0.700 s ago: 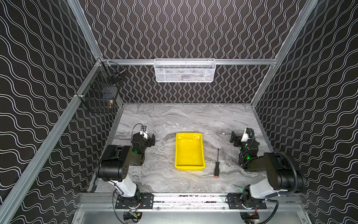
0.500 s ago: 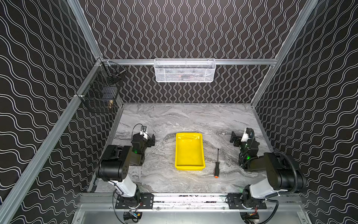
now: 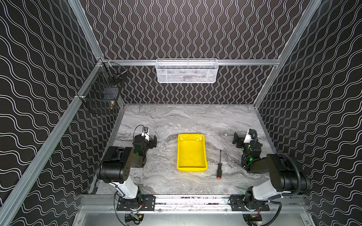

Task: Put the screwdriver in the bin

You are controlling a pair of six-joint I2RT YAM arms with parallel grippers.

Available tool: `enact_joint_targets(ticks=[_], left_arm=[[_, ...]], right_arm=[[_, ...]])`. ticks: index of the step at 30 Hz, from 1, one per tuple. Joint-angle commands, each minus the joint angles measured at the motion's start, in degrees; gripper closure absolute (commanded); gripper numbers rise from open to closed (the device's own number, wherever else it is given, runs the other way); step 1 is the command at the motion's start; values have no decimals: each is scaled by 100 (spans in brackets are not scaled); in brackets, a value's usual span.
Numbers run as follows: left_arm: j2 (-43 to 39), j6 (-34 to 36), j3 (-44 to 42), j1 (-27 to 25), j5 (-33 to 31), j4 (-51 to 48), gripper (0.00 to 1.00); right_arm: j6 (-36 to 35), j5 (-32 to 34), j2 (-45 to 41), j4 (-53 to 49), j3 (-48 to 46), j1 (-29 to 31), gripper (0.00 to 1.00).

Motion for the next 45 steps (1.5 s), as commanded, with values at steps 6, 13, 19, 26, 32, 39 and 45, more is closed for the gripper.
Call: enact_joint_targets(ticks=[6, 13, 19, 26, 32, 39, 45], left_arm=[[-43, 77, -14, 17, 31, 159, 1], [-578, -137, 250, -139, -1077, -760, 1], [-1567, -604, 1192, -469, -1831, -2785, 1], [-1791, -2390, 3085, -486, -1437, -5677, 1], [-1744, -3056, 3949, -686, -850, -7185, 1], [-1510, -3211, 5214, -712, 547, -9018, 1], [-1295, -2446, 5564, -820, 595, -9289, 1]], right_arm=[[-29, 32, 4, 159, 18, 4, 1], [-2, 13, -14, 156, 10, 4, 1], [66, 196, -586, -824, 317, 4, 1], [842, 106, -2207, -4808, 1804, 12, 0], [951, -991, -2712, -6924, 2630, 22, 0], [1518, -2031, -3161, -8689, 3101, 68, 1], [2113, -1586, -3514, -10072, 3056, 656, 1]])
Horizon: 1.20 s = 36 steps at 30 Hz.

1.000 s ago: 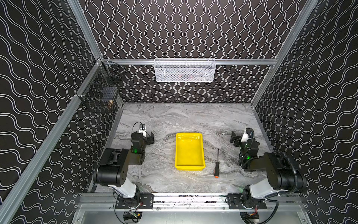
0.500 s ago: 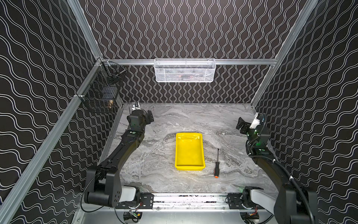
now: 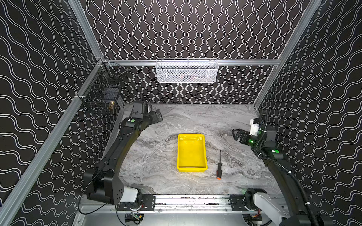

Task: Put the screwdriver in the bin
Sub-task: 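Raise both arms and move the right gripper toward the screwdriver, then lower the right gripper over the screwdriver handle and close it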

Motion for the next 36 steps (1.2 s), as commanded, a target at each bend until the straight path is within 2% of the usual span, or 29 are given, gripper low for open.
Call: enact_joint_targets(ticks=[1, 4, 10, 17, 26, 36], left_arm=[[167, 428, 22, -79, 141, -434, 1], [349, 348, -164, -81, 148, -283, 1], [542, 477, -83, -82, 247, -420, 1], [465, 513, -132, -56, 161, -410, 1], [361, 565, -182, -34, 167, -457, 1], [238, 600, -281, -37, 65, -481, 1]], right_arm=[[492, 310, -106, -1220, -51, 414, 1], [980, 903, -150, -1705, -151, 1172, 1], [2223, 1402, -26, -1849, -766, 2540, 8], [3038, 1756, 569, -1500, -1201, 3408, 23], [3102, 1784, 1360, -800, -1415, 3643, 44], [2711, 1800, 1946, -548, -1216, 3643, 60]])
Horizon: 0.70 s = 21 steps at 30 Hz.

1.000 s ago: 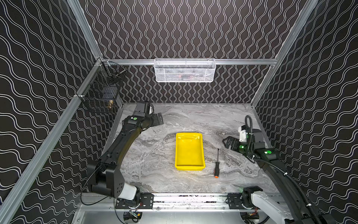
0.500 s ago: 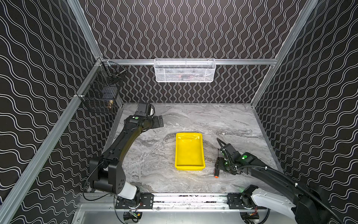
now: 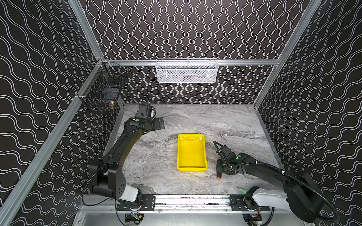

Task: Put the screwdriver in the bin
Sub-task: 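Lower the right gripper over the screwdriver handle and close it, then lift the screwdriver upright with the right gripper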

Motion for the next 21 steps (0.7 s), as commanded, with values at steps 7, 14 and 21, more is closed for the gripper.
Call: enact_joint_targets(ticks=[7, 14, 21], left_arm=[[-150, 188, -43, 7, -193, -34, 1], [-165, 248, -16, 9, -255, -97, 1], [-158, 314, 25, 6, -312, -160, 1]], right_arm=[[-273, 82, 328, 264, 60, -1, 70], [-518, 198, 369, 77, 301, -24, 83], [-1026, 284, 94, -197, 568, -415, 89]])
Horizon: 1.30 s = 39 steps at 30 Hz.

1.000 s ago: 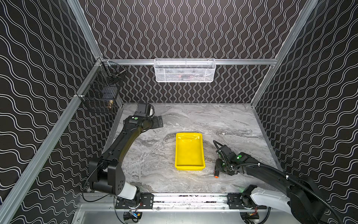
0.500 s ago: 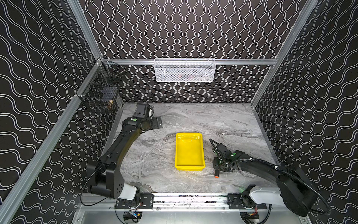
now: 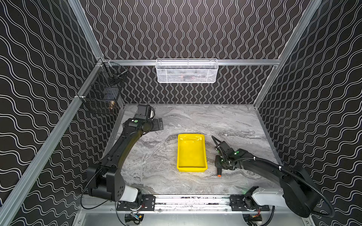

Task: Put the screwdriver in the bin
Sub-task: 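Lift the screwdriver upright with the right gripper, then carry the screwdriver over the yellow tray with the right gripper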

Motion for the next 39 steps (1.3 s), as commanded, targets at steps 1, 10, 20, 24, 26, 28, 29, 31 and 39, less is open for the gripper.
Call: enact_joint_targets(ticks=[1, 10, 20, 24, 26, 28, 29, 31, 39], left_arm=[[-16, 78, 60, 7, -33, -53, 1], [-31, 140, 69, 8, -185, -80, 1], [-21, 183, 75, 4, -252, -80, 1], [-24, 192, 64, 5, -304, -71, 1], [-6, 204, 76, 3, -297, -88, 1], [-4, 200, 95, 7, -294, -106, 1], [-10, 202, 82, 6, -311, -90, 1], [-12, 205, 69, 8, -340, -80, 1], [3, 215, 93, 6, -349, -105, 1]], right_arm=[[-400, 85, -111, -231, 140, -236, 89], [-1018, -70, -237, -350, 397, -908, 92], [-1345, -241, -88, -372, 664, -1179, 94], [-1459, -294, -52, -401, 773, -1175, 95], [-1541, -302, -74, -537, 917, -1175, 95], [-1638, -306, -129, -666, 1063, -1174, 96], [-1702, -321, -155, -756, 1164, -1174, 96], [-1859, -461, -196, -955, 1420, -1128, 97], [-1807, -505, 119, -1507, 2859, -5, 97]])
